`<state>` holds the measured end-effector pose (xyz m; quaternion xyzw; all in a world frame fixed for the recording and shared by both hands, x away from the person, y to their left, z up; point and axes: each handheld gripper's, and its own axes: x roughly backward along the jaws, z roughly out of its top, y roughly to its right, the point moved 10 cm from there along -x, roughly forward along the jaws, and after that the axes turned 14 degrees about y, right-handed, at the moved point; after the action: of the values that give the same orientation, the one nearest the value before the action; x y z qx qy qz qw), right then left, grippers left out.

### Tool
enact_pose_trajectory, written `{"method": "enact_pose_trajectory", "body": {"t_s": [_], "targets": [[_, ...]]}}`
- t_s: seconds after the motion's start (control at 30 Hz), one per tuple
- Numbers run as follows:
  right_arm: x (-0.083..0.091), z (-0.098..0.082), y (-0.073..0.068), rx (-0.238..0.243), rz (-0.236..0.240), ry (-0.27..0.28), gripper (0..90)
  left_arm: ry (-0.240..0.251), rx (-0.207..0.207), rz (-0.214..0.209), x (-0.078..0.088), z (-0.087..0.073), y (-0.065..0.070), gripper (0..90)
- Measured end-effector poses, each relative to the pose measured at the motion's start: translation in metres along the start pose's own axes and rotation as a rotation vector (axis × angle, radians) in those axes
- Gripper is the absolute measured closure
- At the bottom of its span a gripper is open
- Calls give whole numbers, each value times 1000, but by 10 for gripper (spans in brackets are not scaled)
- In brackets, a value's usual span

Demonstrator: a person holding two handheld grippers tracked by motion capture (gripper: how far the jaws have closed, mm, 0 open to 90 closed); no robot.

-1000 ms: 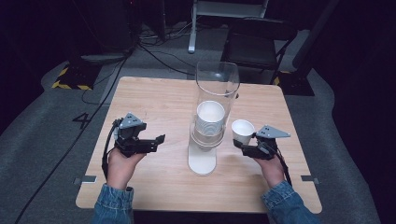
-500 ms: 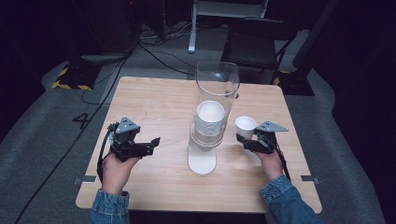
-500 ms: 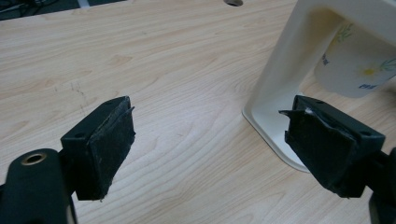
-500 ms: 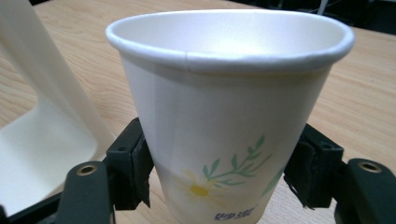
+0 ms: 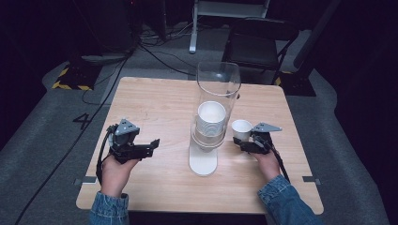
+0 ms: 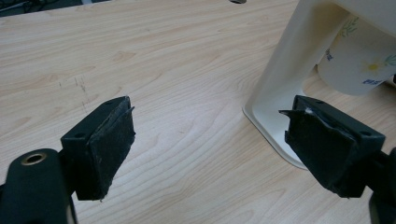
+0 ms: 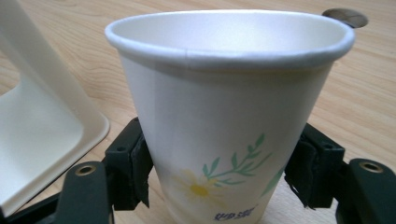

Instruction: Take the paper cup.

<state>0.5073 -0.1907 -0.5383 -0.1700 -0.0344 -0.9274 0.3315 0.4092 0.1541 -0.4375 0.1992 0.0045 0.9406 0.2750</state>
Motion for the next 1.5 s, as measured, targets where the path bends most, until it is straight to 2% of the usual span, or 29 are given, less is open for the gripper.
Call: {"method": "enact_pose_trajectory", "body": {"t_s": [0.23, 0.6, 0.7, 0.77, 0.97, 1.17, 1.33, 1.43, 1.5], "targets": [[-4, -6, -7, -8, 36, -27, 323, -1, 0, -1, 0, 0, 0, 155], [-6, -13, -8, -7, 47, -62, 303, -7, -3, -2, -1, -1, 0, 155], [-6, -17, -7, -8, 41, -90, 270, -7, -4, -4, -1, -1, 0, 155], [-7, -17, -8, -17, 47, -89, 246, -7, -1, -4, -1, -1, 0, 155], [-5, -13, -11, 4, 61, -80, 146, -12, -2, -8, -1, -2, 1, 155], [11, 11, -9, -20, 61, -8, 47, -8, 5, -9, 1, -2, 1, 155], [25, 37, -11, -5, 78, 44, 48, -10, -11, -15, 4, -4, 2, 152], [34, 54, -13, 28, 79, 59, 54, -9, -22, -23, 6, -4, 3, 150], [42, 66, -14, 35, 89, 90, 62, -6, -14, -22, 7, -4, 3, 150]]}}
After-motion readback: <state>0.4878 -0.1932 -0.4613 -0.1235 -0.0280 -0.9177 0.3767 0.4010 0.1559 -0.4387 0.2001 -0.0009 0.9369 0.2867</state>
